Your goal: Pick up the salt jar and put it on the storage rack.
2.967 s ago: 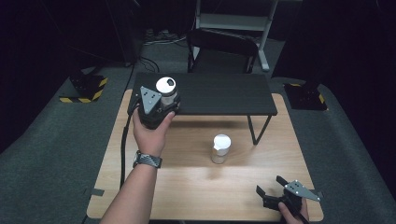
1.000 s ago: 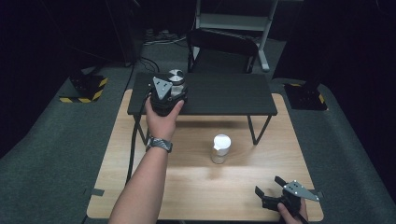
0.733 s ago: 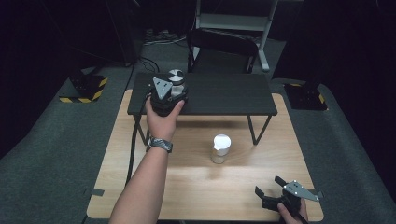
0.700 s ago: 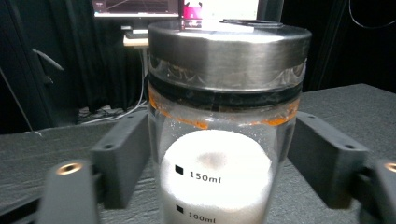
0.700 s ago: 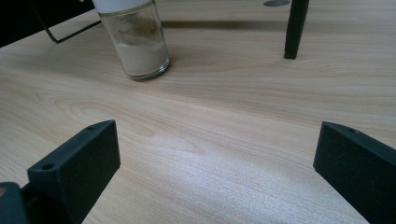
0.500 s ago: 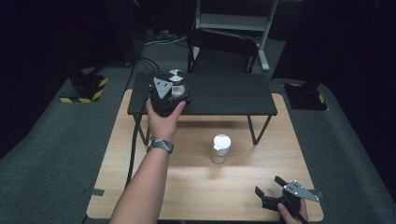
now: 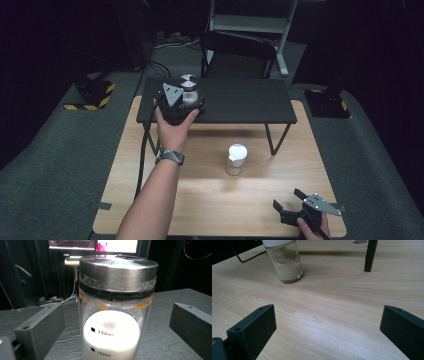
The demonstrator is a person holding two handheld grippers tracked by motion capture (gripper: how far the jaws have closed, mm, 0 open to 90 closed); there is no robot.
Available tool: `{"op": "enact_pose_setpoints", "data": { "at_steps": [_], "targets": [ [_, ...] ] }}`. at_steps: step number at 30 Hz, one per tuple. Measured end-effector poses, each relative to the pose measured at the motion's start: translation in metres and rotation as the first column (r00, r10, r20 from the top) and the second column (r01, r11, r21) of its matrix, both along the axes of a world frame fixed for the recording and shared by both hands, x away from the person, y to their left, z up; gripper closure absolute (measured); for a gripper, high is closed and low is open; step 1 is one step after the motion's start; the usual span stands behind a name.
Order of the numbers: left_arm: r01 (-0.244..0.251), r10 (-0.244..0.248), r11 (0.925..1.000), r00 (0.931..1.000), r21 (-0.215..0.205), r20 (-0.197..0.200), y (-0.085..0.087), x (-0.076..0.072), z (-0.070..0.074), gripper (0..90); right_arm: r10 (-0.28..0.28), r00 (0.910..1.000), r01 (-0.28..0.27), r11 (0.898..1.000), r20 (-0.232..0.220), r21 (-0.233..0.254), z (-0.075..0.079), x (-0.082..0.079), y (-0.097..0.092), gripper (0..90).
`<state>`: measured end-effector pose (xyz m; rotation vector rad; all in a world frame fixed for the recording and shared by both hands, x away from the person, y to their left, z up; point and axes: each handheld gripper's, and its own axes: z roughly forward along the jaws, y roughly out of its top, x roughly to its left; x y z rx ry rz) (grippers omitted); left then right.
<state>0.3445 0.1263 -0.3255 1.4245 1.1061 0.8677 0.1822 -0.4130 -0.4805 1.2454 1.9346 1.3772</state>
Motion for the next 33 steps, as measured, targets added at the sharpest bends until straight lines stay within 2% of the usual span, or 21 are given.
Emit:
{"op": "enact_pose_setpoints", "data": {
  "at_steps": [5,11,14,18,22,33],
  "targets": [
    [0.015,-0.015,0.9998,0.9999,-0.009,0.006,0.006,-0.006,0.000,0.7,0.001,1.0000,-0.001,1.000,0.000,-0.003,0.000,0.000,0.000,0.4],
    [0.019,-0.019,0.9998,0.9997,-0.001,0.013,0.011,-0.017,-0.001,0.6,0.002,1.0000,-0.002,1.000,0.003,-0.005,0.000,0.000,0.001,0.4],
    [0.025,-0.025,0.9995,0.9995,0.019,0.021,0.014,-0.023,0.000,0.7,0.005,1.0000,-0.005,1.000,0.003,-0.007,0.000,-0.001,0.001,0.4],
    [0.025,-0.026,0.9995,0.9993,0.017,0.028,0.018,-0.029,-0.001,0.7,0.006,1.0000,-0.006,1.000,0.003,-0.011,0.001,-0.001,0.001,0.5],
    [0.022,-0.022,0.9998,0.9991,-0.003,0.037,0.025,-0.039,-0.005,0.7,0.006,1.0000,-0.006,1.000,0.005,-0.011,0.000,-0.001,0.001,0.4],
    [0.016,-0.015,0.9997,0.9987,-0.019,0.048,0.041,-0.066,-0.020,0.6,0.014,0.9999,-0.014,1.000,0.008,-0.016,0.000,-0.001,0.001,0.5]
  ]
}}
